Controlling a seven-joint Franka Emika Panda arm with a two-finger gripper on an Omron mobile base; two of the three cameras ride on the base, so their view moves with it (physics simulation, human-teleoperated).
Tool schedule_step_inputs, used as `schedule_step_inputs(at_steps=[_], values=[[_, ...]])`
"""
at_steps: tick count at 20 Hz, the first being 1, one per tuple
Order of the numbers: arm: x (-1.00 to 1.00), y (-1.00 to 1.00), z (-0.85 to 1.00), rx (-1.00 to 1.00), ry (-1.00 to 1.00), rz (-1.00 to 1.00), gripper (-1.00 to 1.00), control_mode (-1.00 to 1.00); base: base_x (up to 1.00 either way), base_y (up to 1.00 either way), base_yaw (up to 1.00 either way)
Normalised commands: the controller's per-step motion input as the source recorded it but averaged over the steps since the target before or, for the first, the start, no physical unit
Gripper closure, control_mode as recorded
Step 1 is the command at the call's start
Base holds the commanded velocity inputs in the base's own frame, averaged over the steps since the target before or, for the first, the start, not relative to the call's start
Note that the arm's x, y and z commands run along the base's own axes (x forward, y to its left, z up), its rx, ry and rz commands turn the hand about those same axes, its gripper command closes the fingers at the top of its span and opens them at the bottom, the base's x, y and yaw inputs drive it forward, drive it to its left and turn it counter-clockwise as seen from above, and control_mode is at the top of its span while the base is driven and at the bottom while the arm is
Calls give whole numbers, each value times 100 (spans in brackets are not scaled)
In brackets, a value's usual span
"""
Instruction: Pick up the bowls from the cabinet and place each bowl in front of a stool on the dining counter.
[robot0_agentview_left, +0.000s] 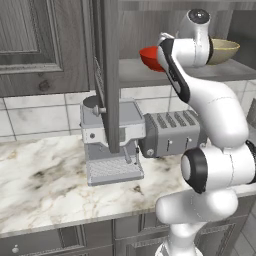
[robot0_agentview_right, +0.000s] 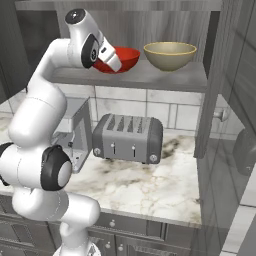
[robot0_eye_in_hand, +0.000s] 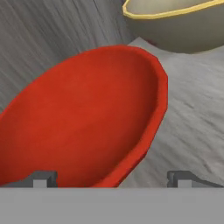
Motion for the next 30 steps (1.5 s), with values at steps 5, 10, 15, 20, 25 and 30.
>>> schedule_step_inputs(at_steps=[5, 10, 15, 20, 25, 30], values=[[10, 0, -25, 0, 0, 0, -100, -100, 0, 0, 0], [0, 0, -34, 0, 0, 0, -100, -100, 0, 0, 0], [6, 0, -16, 0, 0, -1, -100, -100, 0, 0, 0], [11, 0, -3, 0, 0, -2, 100, -100, 0, 0, 0], [3, 0, 0, 0, 0, 0, 100, -100, 0, 0, 0], [0, 0, 0, 0, 0, 0, 100, -100, 0, 0, 0]])
